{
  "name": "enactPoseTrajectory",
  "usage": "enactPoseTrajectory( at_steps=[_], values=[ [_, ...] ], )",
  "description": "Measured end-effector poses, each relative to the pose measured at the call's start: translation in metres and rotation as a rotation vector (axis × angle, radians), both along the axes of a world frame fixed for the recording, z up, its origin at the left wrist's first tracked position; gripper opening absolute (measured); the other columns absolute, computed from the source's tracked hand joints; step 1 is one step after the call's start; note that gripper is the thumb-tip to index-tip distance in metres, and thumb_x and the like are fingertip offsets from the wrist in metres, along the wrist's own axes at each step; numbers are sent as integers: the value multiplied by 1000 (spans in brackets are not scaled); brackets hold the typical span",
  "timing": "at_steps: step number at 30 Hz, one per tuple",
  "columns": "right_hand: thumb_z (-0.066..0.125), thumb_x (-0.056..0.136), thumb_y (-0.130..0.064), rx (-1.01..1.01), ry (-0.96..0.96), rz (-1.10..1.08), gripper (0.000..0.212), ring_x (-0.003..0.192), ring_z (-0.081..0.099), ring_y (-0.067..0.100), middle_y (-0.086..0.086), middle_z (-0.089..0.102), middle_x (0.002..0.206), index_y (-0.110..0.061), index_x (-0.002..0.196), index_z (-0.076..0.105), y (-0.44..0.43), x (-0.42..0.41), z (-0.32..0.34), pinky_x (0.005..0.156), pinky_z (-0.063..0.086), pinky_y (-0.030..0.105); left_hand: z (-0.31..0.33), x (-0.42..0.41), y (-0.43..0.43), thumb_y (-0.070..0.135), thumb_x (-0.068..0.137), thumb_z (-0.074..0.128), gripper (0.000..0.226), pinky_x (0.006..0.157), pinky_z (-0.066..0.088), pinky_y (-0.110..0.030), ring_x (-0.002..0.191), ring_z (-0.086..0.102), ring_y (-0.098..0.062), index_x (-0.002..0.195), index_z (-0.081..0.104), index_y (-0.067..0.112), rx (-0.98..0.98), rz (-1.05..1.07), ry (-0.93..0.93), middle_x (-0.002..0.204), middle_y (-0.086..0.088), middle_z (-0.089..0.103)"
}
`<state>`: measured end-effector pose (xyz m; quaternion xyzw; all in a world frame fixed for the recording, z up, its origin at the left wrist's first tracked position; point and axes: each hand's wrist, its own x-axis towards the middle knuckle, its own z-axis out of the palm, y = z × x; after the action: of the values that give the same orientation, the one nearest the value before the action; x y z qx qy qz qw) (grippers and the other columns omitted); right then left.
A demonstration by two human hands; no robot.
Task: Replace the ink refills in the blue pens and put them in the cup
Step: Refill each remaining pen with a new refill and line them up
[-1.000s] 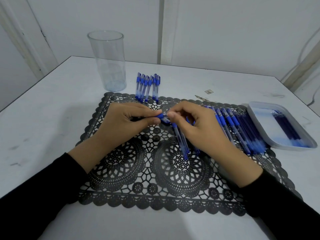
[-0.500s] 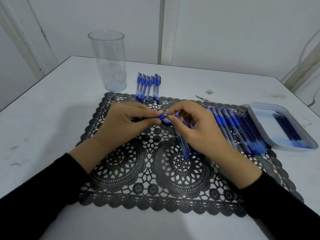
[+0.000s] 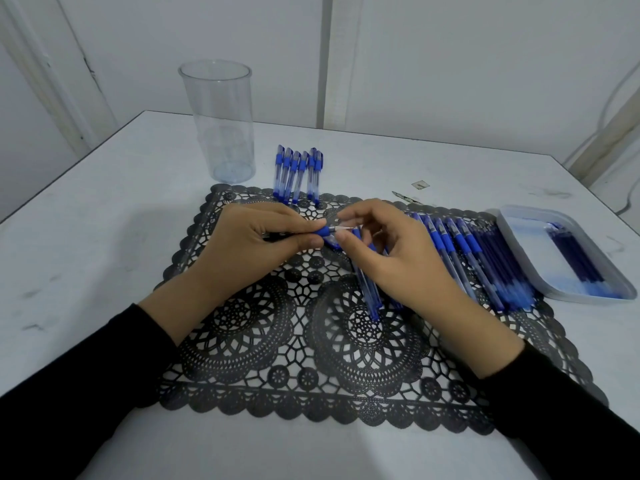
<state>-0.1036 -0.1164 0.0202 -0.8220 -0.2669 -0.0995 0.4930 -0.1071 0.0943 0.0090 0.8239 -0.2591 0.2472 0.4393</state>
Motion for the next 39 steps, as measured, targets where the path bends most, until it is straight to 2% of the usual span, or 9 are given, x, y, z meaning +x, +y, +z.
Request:
enactPoseTrajectory(
  at_steps=[6, 12, 16, 18, 21, 25, 30, 35, 39],
  values=[
    [66, 92, -24, -6, -8, -1, 6, 62, 50, 4, -8, 62, 74, -20, 96, 70, 0, 3, -1, 59, 45, 29, -1, 0, 2, 21, 79, 79, 29, 75, 56, -19, 79, 71, -5, 106, 76, 10, 9, 4, 8, 93, 5, 75],
    [67, 90, -17, -13, 6, -20, 15, 68, 52, 6, -2, 67, 88, -26, 103, 68, 0, 4, -2, 67, 52, 36, 1, 1, 3, 21, 79, 79, 30, 77, 54, -17, 82, 71, -3, 106, 76, 10, 5, 31, 34, 94, 4, 76],
    [65, 90, -15, -100, 19, -66, 17, 65, 49, 2, -18, 64, 84, -27, 102, 68, 1, 12, -3, 60, 43, 14, 1, 2, 9, 21, 80, 81, 26, 78, 52, -11, 84, 71, 0, 106, 77, 19, -16, 118, 120, 93, 14, 74],
    [66, 91, -19, -288, -38, -81, 20, 75, 51, -1, -17, 66, 94, -23, 110, 69, 4, 15, -2, 70, 38, 6, -1, 3, 12, 21, 82, 80, 26, 81, 48, -7, 89, 68, 6, 108, 76, 21, -4, 169, 140, 96, 16, 73],
    [63, 94, -26, -549, -166, -74, 30, 107, 53, 15, 0, 67, 113, -15, 121, 66, 12, 21, -4, 89, 34, 18, -2, 5, 18, 20, 85, 78, 27, 83, 46, -4, 93, 66, 10, 112, 75, 22, 15, 218, 146, 100, 15, 72],
    [58, 97, -23, -678, -231, -70, 26, 105, 51, 25, 6, 66, 111, -12, 118, 66, 20, 25, -9, 91, 38, 33, -3, 5, 21, 21, 83, 78, 29, 84, 45, -3, 95, 65, 10, 112, 74, 23, 17, 232, 155, 100, 17, 71],
    [59, 92, -22, -549, -278, -134, 20, 93, 55, 21, -2, 68, 96, -17, 106, 72, 17, 23, -7, 83, 44, 36, -3, 6, 23, 20, 82, 79, 27, 82, 51, -10, 89, 69, 3, 109, 75, 24, -18, 209, 182, 96, 15, 74],
    [57, 96, -18, -176, -58, -119, 14, 78, 52, 2, -9, 62, 88, -19, 102, 69, 0, 19, 11, 68, 39, 11, -3, 6, 24, 17, 84, 76, 27, 77, 53, -13, 85, 70, 1, 111, 75, 19, -3, 135, 154, 97, 14, 74],
    [57, 98, -25, -23, 42, -127, 13, 77, 62, 16, -1, 69, 85, -19, 100, 69, -7, 20, 11, 68, 52, 31, -4, 6, 23, 14, 82, 77, 29, 83, 51, -13, 92, 70, 2, 111, 75, 16, -2, 92, 130, 100, 10, 75]
  ],
)
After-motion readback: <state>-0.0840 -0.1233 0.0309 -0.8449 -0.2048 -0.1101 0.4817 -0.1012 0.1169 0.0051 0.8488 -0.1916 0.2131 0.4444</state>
